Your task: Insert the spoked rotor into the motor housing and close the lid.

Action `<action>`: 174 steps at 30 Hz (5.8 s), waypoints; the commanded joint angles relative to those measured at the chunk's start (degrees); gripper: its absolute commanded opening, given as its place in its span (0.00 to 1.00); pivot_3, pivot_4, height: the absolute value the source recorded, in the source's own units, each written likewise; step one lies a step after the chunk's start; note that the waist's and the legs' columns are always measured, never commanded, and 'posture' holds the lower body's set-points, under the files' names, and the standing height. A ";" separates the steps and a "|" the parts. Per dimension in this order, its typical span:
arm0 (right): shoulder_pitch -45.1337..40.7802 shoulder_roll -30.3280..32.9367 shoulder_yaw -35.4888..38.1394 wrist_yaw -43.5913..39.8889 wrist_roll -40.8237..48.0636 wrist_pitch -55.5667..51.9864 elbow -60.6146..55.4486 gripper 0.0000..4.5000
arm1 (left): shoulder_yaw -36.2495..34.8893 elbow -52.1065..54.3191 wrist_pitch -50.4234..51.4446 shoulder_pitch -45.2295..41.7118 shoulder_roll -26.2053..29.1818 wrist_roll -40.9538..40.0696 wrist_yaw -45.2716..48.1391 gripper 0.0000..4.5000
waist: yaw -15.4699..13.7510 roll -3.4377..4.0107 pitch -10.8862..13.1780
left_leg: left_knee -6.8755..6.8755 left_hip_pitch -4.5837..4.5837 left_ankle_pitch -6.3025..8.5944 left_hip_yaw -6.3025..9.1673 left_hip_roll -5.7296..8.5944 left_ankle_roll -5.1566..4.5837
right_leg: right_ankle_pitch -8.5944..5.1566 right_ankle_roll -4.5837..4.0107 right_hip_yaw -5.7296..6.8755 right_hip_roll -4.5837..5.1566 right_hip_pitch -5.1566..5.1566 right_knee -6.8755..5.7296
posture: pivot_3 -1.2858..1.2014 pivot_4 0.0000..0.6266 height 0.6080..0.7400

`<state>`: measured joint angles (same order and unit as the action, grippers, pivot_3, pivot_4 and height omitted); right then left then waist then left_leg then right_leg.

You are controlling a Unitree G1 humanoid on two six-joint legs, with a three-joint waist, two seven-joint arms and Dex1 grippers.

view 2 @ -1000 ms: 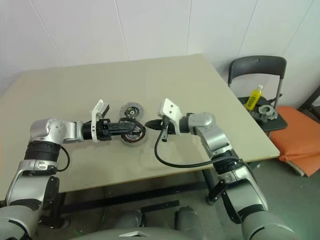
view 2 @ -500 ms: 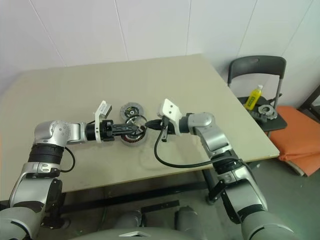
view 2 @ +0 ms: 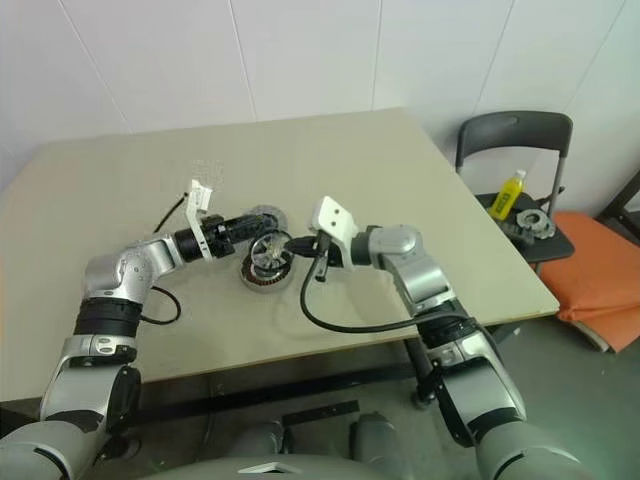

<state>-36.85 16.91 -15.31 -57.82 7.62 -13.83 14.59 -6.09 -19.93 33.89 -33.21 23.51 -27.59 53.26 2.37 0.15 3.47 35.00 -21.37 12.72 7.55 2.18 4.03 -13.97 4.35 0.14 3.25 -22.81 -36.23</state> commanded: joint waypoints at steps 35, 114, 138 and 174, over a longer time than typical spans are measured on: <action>-5.80 -13.66 2.91 19.40 -4.43 -13.54 10.81 0.86 | -3.99 3.63 -26.57 7.56 0.26 7.04 -9.83 0.55 | 0.06 0.01 -0.01 | 0.14 0.09 -0.01 0.03 -0.03 -0.02 | 0.08 0.08 0.00 -0.08 0.02 -0.26 | 0.52 0.00 1.00; -5.21 -11.07 0.52 15.49 -7.63 -5.02 17.27 0.01 | -1.22 3.88 -27.81 9.47 -0.17 8.95 -8.24 0.55 | 0.18 0.01 -0.02 | 0.15 0.13 -0.01 0.02 -0.05 -0.02 | 0.05 0.10 -0.01 -0.12 0.03 -0.30 | 0.52 0.00 1.00; -3.75 -11.32 2.17 9.35 -2.53 -12.75 14.73 0.01 | 0.65 6.45 -24.70 11.88 1.05 7.74 -1.75 0.55 | 0.65 0.01 -0.02 | 0.13 0.16 -0.01 0.03 -0.21 -0.02 | 0.04 0.10 -0.02 -0.34 0.00 -0.31 | 0.52 0.00 1.00; -4.10 -12.05 2.89 13.61 -3.10 -10.35 18.02 0.01 | 20.00 7.45 -35.97 2.69 18.62 20.97 23.97 0.55 | 1.55 0.07 0.02 | 0.13 0.11 -0.01 0.01 -0.24 -0.03 | -0.05 0.04 -0.10 -0.38 -0.16 -0.48 | 0.52 0.00 1.00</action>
<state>-40.34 5.26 -13.80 -44.73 3.63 -24.90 34.68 13.69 -11.80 -0.59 -28.92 42.47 -7.13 76.57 3.92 0.22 3.49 35.14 -21.26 12.70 7.56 1.95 4.01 -14.01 4.40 0.04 2.86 -22.98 -36.73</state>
